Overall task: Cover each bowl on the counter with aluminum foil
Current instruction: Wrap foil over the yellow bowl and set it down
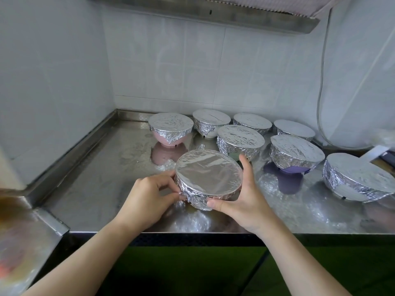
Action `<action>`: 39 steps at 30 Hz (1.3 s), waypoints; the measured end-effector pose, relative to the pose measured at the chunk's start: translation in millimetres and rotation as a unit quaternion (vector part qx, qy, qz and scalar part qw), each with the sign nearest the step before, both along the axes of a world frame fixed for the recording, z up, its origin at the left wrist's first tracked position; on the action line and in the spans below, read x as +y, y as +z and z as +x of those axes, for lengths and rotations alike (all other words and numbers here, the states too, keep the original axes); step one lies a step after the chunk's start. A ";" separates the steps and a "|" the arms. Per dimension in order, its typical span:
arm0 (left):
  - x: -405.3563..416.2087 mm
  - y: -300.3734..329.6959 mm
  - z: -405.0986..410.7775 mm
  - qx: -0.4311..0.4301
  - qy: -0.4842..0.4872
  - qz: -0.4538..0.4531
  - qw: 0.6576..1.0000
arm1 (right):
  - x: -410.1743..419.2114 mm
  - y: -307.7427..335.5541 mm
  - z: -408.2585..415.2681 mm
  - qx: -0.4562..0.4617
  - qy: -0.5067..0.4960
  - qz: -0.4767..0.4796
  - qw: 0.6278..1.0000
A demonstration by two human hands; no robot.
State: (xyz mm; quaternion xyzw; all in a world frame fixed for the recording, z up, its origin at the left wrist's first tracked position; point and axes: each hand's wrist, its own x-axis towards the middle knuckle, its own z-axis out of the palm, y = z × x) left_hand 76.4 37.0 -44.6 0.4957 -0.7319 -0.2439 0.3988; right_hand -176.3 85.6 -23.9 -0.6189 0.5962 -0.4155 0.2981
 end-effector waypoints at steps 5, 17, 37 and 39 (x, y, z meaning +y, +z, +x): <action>-0.9 2.6 -1.2 0.007 0.004 -0.002 1.000 | 0.5 2.9 -2.8 0.015 0.007 0.008 1.000; -0.3 8.6 3.7 -0.179 -0.011 -0.099 0.979 | 0.5 9.4 -3.2 0.031 0.026 0.022 0.999; -6.5 39.2 -79.4 0.298 0.081 0.137 0.941 | -37.7 5.5 36.7 -0.316 -0.195 -0.040 0.928; -4.2 35.6 -83.8 0.337 0.107 0.146 0.924 | -41.6 0.4 37.4 -0.332 -0.204 -0.032 0.920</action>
